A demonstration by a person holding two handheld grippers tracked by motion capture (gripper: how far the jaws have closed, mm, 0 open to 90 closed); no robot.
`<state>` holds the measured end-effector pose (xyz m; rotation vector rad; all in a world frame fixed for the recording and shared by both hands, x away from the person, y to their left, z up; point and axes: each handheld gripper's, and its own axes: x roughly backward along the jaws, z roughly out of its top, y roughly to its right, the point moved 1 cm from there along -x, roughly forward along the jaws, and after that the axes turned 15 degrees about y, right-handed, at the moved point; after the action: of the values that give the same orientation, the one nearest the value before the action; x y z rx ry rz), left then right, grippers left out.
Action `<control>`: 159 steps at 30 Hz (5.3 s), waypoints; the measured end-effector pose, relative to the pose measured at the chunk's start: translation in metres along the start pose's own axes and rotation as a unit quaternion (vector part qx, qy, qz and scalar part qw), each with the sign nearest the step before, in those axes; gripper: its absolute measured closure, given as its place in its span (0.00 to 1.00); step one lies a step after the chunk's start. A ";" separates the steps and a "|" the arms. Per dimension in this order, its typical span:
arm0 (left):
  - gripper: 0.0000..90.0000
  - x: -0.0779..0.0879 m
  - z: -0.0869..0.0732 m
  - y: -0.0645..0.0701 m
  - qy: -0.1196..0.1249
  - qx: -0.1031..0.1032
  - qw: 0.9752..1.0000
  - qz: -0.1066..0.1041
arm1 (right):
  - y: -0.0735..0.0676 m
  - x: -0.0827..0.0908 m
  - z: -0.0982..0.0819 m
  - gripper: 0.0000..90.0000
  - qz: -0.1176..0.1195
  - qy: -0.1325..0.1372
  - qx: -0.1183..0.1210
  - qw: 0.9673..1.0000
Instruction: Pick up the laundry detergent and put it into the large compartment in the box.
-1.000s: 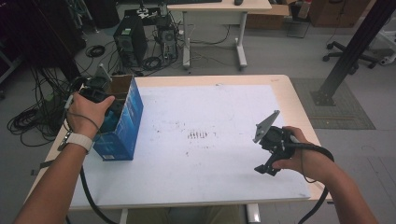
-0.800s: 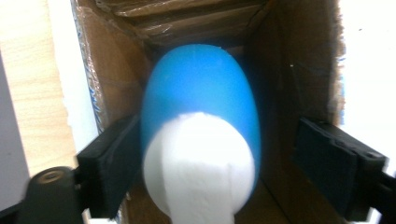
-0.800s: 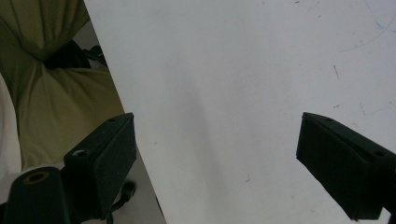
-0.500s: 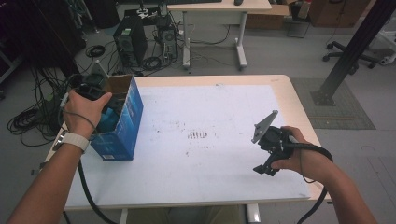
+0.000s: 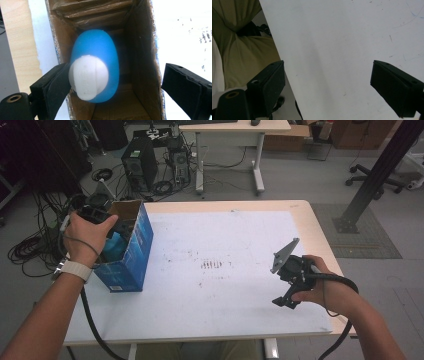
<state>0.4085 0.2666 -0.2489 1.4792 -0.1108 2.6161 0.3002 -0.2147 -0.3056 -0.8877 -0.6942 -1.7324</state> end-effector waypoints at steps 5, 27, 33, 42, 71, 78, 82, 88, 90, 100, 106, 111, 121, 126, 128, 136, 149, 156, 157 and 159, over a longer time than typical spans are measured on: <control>0.11 0.010 0.003 -0.001 0.008 -0.005 1.000 0.000 | 0.000 0.002 0.000 0.14 -0.001 0.000 0.000 1.000; 0.10 0.059 0.032 0.029 0.064 -0.081 0.994 -0.024 | -0.001 0.004 0.003 0.14 -0.001 0.003 0.000 1.000; 0.10 0.064 0.040 0.041 0.077 -0.102 0.991 -0.038 | 0.000 0.004 0.001 0.14 -0.001 0.003 -0.002 1.000; 0.08 0.068 0.053 0.067 0.094 -0.159 0.981 -0.060 | 0.001 0.004 0.001 0.14 -0.002 0.005 -0.004 1.000; 0.07 0.064 0.079 0.138 0.085 -0.284 0.943 -0.154 | 0.004 0.004 -0.001 0.14 -0.003 0.004 -0.013 1.000; 0.07 0.063 0.081 0.153 0.081 -0.316 0.930 -0.171 | 0.004 0.005 -0.002 0.14 -0.005 0.005 -0.016 1.000; 0.07 0.062 0.081 0.161 0.081 -0.336 0.920 -0.186 | 0.004 0.004 -0.003 0.14 -0.001 0.007 -0.018 1.000; 0.07 0.062 0.081 0.171 0.083 -0.351 0.910 -0.205 | 0.004 0.004 -0.003 0.14 -0.002 0.009 -0.019 1.000; 0.07 0.062 0.080 0.173 0.084 -0.355 0.908 -0.206 | 0.004 0.004 -0.003 0.14 -0.002 0.009 -0.020 1.000; 0.07 0.060 0.074 0.186 0.081 -0.391 0.891 -0.217 | 0.002 0.004 -0.002 0.14 -0.002 0.009 -0.019 1.000; 0.07 0.058 0.071 0.194 0.082 -0.407 0.881 -0.226 | 0.002 0.005 -0.002 0.14 -0.002 0.010 -0.020 1.000; 0.07 0.055 0.068 0.200 0.081 -0.423 0.873 -0.229 | 0.001 0.006 -0.003 0.14 -0.004 0.011 -0.021 1.000; 0.07 0.053 0.061 0.210 0.077 -0.447 0.861 -0.231 | 0.001 0.005 -0.004 0.14 -0.004 0.010 -0.024 1.000; 0.08 0.048 0.058 0.210 0.075 -0.452 0.858 -0.231 | 0.000 0.003 -0.003 0.14 -0.003 0.010 -0.023 1.000; 0.08 0.046 0.056 0.210 0.074 -0.449 0.860 -0.230 | 0.000 0.003 -0.003 0.14 -0.003 0.011 -0.023 1.000; 0.08 0.046 0.055 0.210 0.075 -0.452 0.861 -0.220 | 0.001 0.001 -0.003 0.14 -0.001 0.012 -0.022 1.000; 0.08 0.047 0.054 0.208 0.078 -0.449 0.864 -0.214 | 0.001 0.000 -0.003 0.14 -0.001 0.013 -0.021 1.000; 0.08 0.048 0.054 0.206 0.079 -0.446 0.866 -0.212 | 0.000 0.000 -0.003 0.14 -0.002 0.013 -0.021 1.000; 0.08 0.048 0.054 0.206 0.079 -0.446 0.866 -0.212 | 0.000 0.000 -0.003 0.14 -0.002 0.014 -0.021 1.000; 0.08 0.048 0.054 0.205 0.080 -0.445 0.866 -0.212 | 0.000 0.000 -0.003 0.14 -0.002 0.015 -0.021 1.000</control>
<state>0.3985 0.0604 -0.1791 0.8211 -0.7594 1.8695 0.2996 -0.2170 -0.3067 -0.8885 -0.6428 -1.7647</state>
